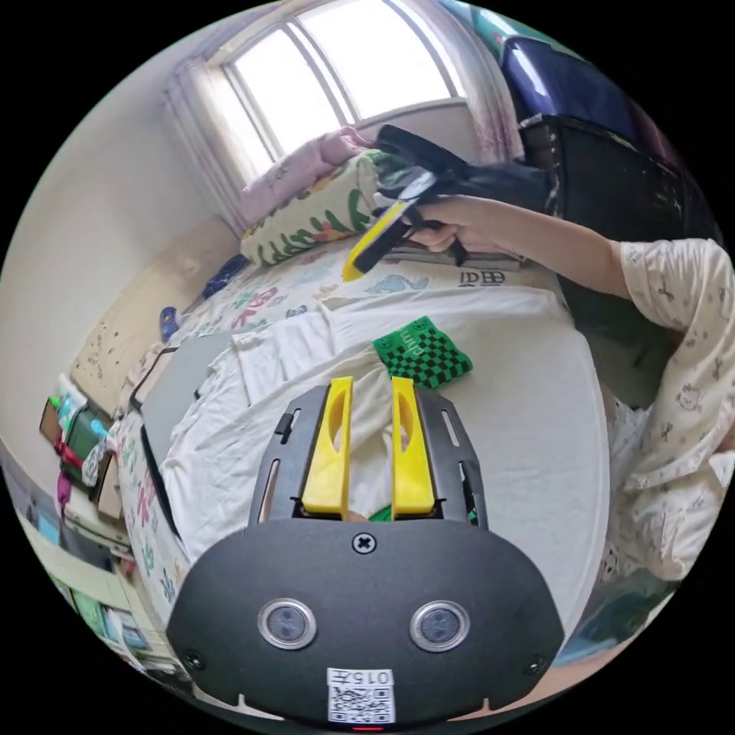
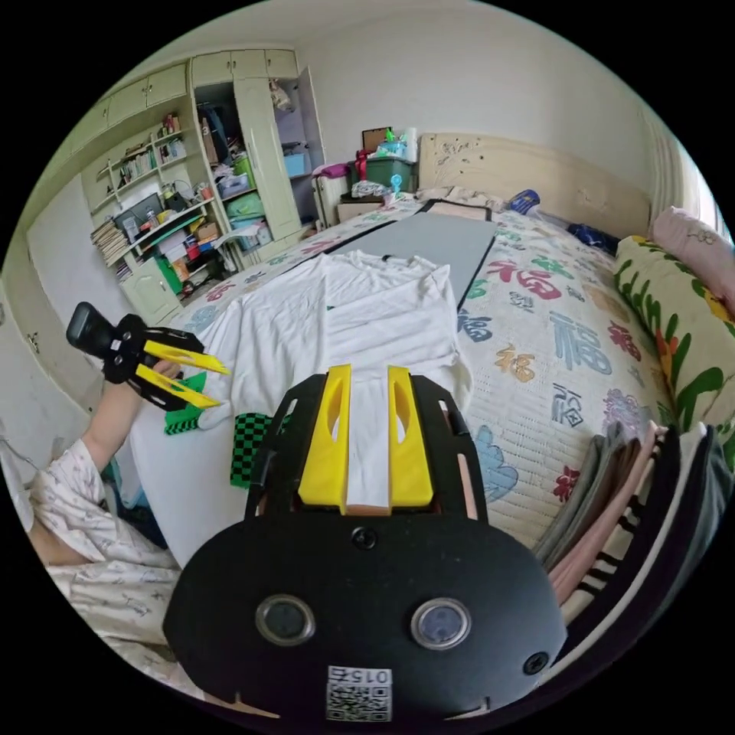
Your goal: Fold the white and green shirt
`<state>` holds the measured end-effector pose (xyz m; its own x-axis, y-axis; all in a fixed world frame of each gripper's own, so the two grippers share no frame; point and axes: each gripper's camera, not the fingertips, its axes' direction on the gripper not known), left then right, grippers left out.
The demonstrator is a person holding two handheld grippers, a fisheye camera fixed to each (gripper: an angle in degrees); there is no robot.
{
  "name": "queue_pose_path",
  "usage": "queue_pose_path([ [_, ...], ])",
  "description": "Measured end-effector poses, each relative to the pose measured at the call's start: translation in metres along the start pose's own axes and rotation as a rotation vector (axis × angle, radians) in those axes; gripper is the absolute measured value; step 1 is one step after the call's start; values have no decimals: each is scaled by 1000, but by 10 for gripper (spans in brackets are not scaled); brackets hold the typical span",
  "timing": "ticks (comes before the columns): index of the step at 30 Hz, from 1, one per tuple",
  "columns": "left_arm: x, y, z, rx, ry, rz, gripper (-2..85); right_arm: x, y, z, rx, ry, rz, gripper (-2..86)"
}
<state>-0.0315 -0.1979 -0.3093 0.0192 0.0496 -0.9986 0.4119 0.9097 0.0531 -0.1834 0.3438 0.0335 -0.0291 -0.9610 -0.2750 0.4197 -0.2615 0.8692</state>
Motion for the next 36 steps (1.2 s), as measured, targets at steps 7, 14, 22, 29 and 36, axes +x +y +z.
queue_pose_path([
  [7, -14, 5, 53, -54, 141, 59, 86, -43, -46, 23, -202, -130, -203, 117],
  [14, -22, 20, 58, -13, 165, -5, 77, -30, -45, 26, -216, -112, -176, 98],
  [22, -17, 11, 75, -54, 76, 40, 61, -18, -55, 12, -188, -213, -160, 34],
  [29, -26, -5, 77, -46, 84, 52, 10, -26, -72, -4, -185, -64, -192, -5],
  [36, -69, -12, 84, -49, 142, -45, 10, -27, -89, 5, -205, -29, -213, 6],
])
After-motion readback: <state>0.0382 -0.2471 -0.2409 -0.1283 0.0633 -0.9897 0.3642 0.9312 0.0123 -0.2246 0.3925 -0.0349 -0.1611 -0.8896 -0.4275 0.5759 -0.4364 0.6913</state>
